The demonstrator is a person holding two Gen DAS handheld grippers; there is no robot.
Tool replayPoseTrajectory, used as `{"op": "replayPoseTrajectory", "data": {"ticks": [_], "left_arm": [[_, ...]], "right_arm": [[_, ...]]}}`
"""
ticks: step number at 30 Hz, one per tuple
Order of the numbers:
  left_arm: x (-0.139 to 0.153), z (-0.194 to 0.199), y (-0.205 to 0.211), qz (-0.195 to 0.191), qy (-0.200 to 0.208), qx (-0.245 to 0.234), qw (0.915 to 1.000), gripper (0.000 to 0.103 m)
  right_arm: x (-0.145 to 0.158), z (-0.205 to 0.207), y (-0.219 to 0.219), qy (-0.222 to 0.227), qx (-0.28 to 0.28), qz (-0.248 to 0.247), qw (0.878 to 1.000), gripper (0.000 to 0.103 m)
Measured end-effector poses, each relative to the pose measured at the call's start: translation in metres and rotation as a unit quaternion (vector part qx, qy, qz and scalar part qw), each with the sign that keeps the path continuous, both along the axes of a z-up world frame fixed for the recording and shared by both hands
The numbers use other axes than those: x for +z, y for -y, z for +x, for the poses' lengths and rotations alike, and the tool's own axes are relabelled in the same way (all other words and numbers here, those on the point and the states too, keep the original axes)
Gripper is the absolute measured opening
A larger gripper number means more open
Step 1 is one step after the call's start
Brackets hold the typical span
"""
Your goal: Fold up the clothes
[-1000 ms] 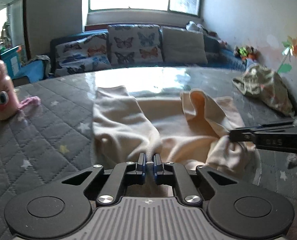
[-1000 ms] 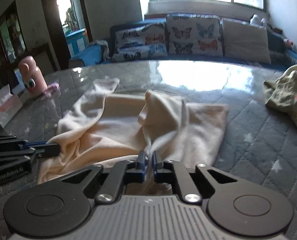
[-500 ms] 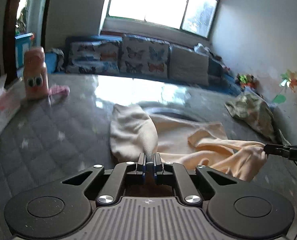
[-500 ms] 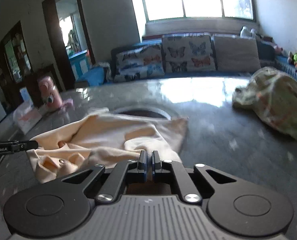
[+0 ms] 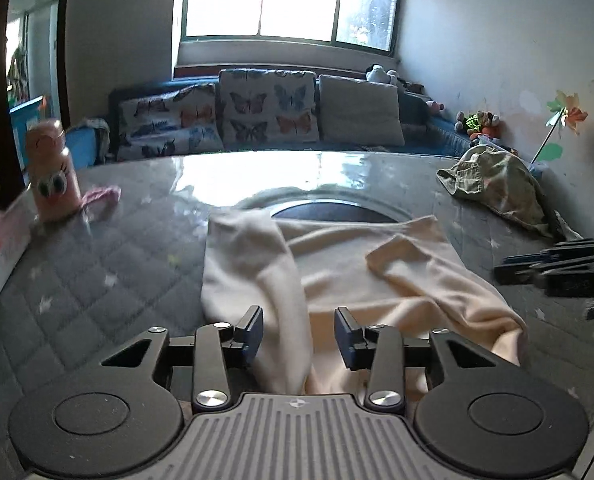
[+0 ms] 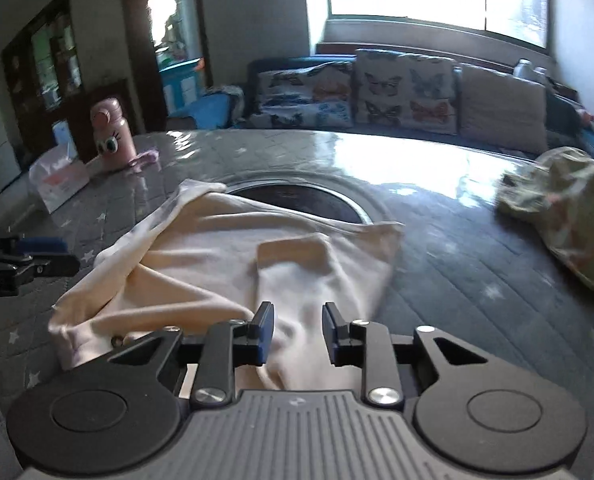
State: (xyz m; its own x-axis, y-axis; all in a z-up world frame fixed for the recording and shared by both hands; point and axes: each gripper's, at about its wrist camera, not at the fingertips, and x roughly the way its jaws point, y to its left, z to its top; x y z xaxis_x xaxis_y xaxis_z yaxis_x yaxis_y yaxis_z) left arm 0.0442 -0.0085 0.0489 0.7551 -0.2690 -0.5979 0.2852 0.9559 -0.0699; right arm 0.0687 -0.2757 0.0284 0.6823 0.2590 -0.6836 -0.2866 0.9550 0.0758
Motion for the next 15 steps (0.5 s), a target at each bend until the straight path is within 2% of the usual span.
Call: {"op": "replayPoseTrajectory", "data": {"ticks": [4, 6, 11, 13, 15], "left_arm": [[-0.006, 0.026, 0.01, 0.017, -0.004, 0.007, 0.9998, 0.046], [-0.01, 0.039, 0.012, 0.02, -0.008, 0.009, 0.9997, 0.046], [-0.022, 0.066, 0.017, 0.028, -0.023, 0.016, 0.9992, 0.047], [-0.026, 0.073, 0.019, 0.028, -0.027, 0.014, 0.9991, 0.048], [-0.03, 0.079, 0.022, 0.03, -0.031, 0.012, 0.999, 0.051]], "right_arm": [[-0.013, 0.03, -0.025, -0.006, 0.022, -0.011, 1.0, 0.028], [-0.019, 0.045, -0.038, -0.009, 0.033, -0.017, 0.999, 0.034], [-0.039, 0.065, -0.055, -0.022, 0.041, -0.042, 0.998, 0.032], [-0.045, 0.068, -0.053, -0.024, 0.031, -0.051, 0.998, 0.023], [-0.046, 0.068, -0.049, -0.021, 0.024, -0.052, 0.998, 0.01]]}}
